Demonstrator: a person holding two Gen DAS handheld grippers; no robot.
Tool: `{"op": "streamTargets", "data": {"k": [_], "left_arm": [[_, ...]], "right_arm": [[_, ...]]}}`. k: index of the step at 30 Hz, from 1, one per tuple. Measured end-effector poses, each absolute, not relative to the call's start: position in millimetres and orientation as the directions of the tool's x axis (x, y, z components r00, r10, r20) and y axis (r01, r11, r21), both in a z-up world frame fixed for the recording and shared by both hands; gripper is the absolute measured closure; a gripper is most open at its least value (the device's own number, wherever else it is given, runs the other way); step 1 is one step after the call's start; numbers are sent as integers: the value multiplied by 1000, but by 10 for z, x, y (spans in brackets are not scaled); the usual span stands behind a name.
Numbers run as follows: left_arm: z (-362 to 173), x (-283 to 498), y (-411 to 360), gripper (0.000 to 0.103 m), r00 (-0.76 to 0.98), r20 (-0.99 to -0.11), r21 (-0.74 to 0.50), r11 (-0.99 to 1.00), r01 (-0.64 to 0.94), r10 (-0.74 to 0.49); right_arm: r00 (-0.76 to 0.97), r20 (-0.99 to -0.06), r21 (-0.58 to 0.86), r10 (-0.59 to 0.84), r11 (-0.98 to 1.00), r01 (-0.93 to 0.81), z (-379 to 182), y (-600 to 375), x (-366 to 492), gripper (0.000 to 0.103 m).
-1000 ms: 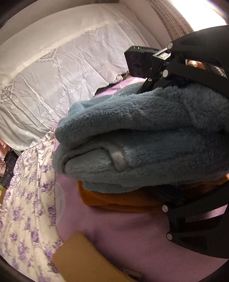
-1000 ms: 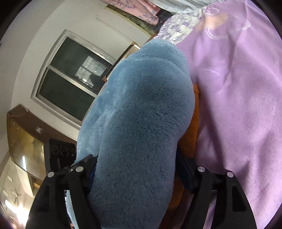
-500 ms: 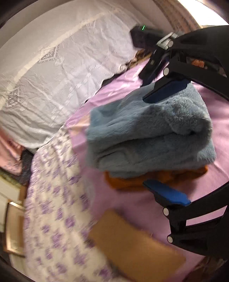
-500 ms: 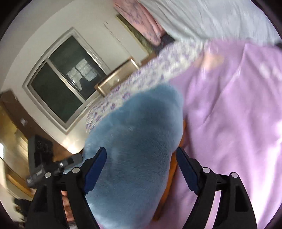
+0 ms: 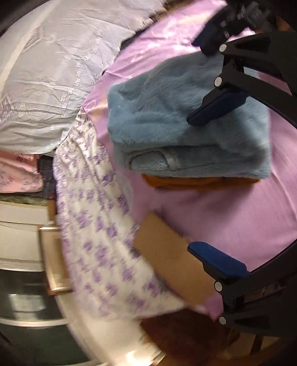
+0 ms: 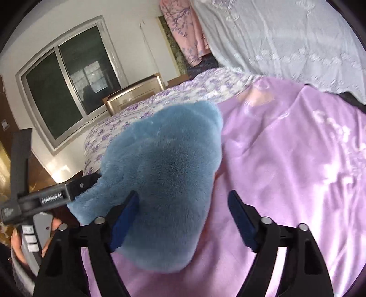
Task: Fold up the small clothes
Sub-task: 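Carry the bundle with both tools and lower it onto the orange cloth, then open both tools and withdraw them from the folded jacket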
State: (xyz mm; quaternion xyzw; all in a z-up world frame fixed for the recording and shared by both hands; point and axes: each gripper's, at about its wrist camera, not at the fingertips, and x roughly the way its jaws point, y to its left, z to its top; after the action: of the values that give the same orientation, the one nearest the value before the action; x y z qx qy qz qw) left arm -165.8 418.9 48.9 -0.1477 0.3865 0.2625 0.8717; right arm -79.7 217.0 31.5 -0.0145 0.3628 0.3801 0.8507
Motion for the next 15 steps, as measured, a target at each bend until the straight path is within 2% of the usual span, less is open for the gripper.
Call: {"op": "streamTargets", "data": {"k": [1, 5, 8, 11, 15], "left_arm": [[552, -1717, 4064, 5, 554, -734, -1, 815, -579, 393], [731, -1955, 3732, 5, 539, -694, 89, 800, -593, 477], [828, -2100, 3545, 5, 518, -681, 123, 778, -616, 518], [947, -2305, 3436, 5, 502, -660, 126, 741, -660, 559], [1123, -2533, 3368, 5, 512, -643, 70, 710, -701, 569]], "right_arm": [[464, -625, 231, 628, 717, -658, 360, 2154, -860, 3], [522, -655, 80, 546, 737, -671, 492, 2114, -1147, 3], [532, -647, 28, 546, 715, -699, 590, 2009, -1374, 3], [522, -616, 45, 591, 687, -725, 703, 1863, -1520, 3], [525, -577, 66, 626, 677, -733, 868, 1684, -1631, 3]]}}
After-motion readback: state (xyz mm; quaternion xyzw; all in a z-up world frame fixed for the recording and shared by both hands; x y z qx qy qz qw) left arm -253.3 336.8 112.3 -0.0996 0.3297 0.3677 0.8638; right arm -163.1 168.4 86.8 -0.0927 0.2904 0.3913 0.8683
